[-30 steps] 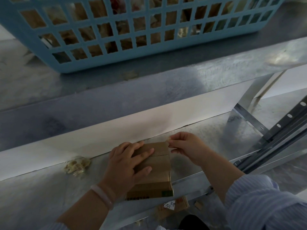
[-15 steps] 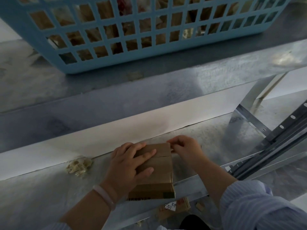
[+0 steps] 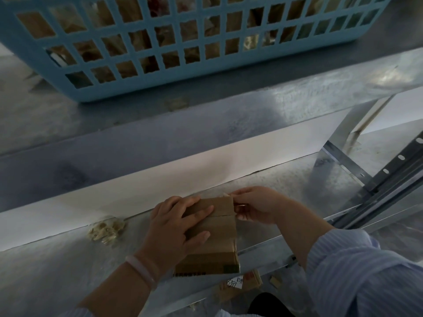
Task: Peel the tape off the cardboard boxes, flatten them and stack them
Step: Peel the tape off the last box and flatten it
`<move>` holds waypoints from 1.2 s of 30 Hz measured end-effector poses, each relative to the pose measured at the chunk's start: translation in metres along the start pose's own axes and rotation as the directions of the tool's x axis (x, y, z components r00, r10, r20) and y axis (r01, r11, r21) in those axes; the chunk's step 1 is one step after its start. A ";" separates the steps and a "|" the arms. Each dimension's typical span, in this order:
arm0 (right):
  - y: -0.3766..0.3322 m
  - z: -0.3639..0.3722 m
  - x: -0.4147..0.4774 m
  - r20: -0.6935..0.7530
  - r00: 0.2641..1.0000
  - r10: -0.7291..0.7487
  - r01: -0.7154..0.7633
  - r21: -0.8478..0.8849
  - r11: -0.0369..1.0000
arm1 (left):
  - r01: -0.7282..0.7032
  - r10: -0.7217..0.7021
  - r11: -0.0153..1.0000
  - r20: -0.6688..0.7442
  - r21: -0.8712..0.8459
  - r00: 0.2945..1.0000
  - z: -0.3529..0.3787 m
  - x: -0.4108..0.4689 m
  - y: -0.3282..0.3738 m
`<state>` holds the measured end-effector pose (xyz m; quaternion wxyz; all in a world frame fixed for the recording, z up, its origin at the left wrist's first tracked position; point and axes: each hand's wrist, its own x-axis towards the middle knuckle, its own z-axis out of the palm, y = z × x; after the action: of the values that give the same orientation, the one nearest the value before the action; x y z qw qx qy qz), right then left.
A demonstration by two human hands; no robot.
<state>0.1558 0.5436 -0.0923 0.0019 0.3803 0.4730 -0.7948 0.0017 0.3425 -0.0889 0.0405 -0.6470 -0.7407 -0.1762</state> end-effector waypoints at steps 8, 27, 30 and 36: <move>0.005 0.006 0.004 -0.192 0.950 -0.245 0.186 -0.278 0.942 | 0.007 -0.007 1.000 0.037 0.000 0.999 -0.001 0.002 0.001; -0.004 0.001 -0.009 -0.113 0.948 -0.296 0.267 -0.216 0.939 | 0.010 -0.010 1.000 0.039 -0.009 0.999 -0.003 -0.001 0.003; -0.007 -0.001 -0.009 -0.068 0.982 -0.175 0.160 -0.188 0.969 | -0.033 0.034 0.999 0.043 -0.015 0.999 -0.003 -0.004 0.002; -0.014 -0.007 -0.012 0.013 0.999 0.049 -0.043 -0.308 0.950 | -0.070 0.071 0.997 0.042 -0.022 0.997 -0.002 -0.002 0.001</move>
<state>0.1636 0.5518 -0.0765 0.0844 0.3782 0.5820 -0.7149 0.0027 0.3404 -0.0871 0.0242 -0.6768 -0.7163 -0.1683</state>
